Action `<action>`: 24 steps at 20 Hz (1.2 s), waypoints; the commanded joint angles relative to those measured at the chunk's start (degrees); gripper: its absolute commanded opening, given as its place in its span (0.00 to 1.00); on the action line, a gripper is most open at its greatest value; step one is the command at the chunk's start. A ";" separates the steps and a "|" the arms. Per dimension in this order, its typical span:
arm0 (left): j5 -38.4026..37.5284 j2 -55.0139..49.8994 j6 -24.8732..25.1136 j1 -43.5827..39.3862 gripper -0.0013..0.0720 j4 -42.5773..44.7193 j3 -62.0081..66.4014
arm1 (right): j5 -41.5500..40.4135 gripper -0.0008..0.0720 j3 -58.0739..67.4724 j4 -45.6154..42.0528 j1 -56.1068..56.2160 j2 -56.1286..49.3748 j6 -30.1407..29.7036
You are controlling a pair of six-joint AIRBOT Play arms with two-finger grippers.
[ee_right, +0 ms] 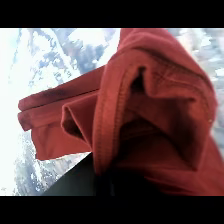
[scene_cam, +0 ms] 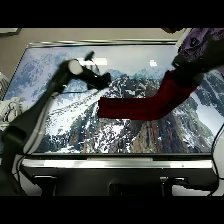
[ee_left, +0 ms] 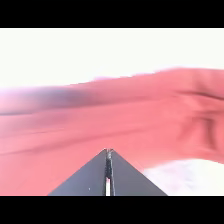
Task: Fold the clothes and pants, and hang the long-sleeved shirts on hangers.
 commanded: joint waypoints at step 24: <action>-16.09 13.55 4.70 22.77 0.04 9.75 -1.68 | 17.84 0.05 0.07 -4.07 28.13 -15.34 15.78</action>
